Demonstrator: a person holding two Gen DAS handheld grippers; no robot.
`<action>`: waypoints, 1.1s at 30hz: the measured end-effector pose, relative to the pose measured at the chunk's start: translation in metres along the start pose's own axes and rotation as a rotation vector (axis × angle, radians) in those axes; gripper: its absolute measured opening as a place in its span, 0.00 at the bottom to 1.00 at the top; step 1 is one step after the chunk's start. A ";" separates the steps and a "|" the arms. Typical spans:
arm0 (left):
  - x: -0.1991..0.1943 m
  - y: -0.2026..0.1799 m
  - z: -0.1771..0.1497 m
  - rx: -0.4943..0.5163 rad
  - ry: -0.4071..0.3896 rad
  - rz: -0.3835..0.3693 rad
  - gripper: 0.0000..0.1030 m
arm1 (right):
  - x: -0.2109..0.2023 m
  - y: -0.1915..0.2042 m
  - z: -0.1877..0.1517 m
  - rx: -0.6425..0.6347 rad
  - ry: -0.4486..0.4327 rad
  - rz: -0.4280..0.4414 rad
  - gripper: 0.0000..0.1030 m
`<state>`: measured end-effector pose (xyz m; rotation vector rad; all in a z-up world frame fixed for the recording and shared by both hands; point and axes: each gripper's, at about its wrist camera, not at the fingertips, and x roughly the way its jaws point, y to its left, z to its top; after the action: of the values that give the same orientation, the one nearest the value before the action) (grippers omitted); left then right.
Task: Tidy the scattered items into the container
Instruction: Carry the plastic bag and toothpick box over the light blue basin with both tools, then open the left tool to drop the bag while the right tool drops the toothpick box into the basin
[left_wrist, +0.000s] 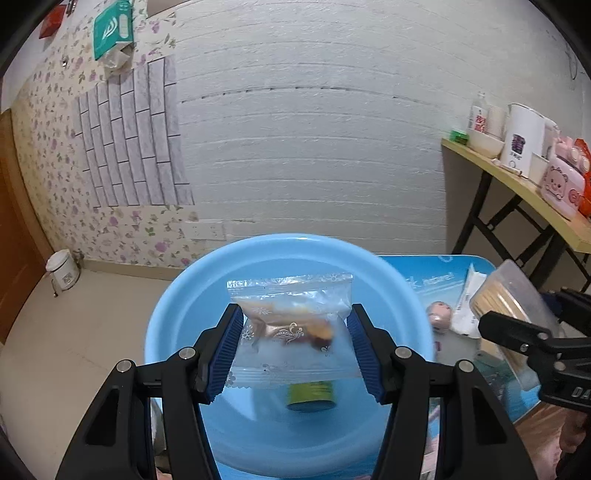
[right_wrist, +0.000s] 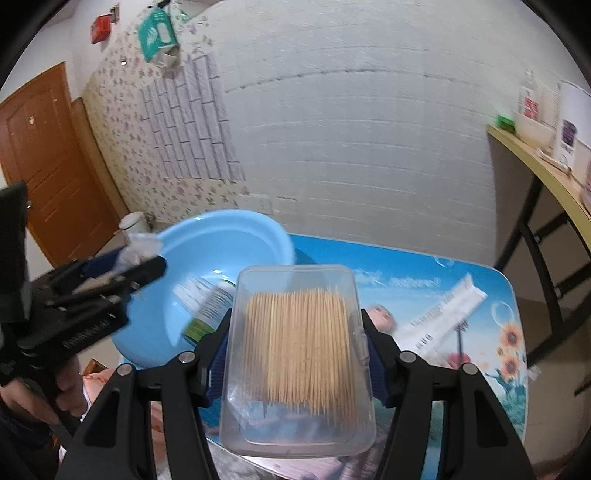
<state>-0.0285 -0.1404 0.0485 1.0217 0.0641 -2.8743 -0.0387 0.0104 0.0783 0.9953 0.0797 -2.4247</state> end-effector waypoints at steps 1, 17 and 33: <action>0.002 0.003 -0.001 -0.004 0.005 0.002 0.55 | 0.003 0.005 0.002 -0.006 -0.001 0.010 0.60; 0.029 0.030 -0.008 0.010 0.048 0.010 0.55 | 0.037 0.040 0.014 -0.052 0.009 0.049 0.60; 0.049 0.040 -0.014 0.037 0.094 -0.009 0.55 | 0.057 0.058 0.018 -0.071 0.047 0.049 0.60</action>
<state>-0.0536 -0.1828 0.0069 1.1652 0.0224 -2.8446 -0.0564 -0.0691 0.0612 1.0106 0.1557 -2.3381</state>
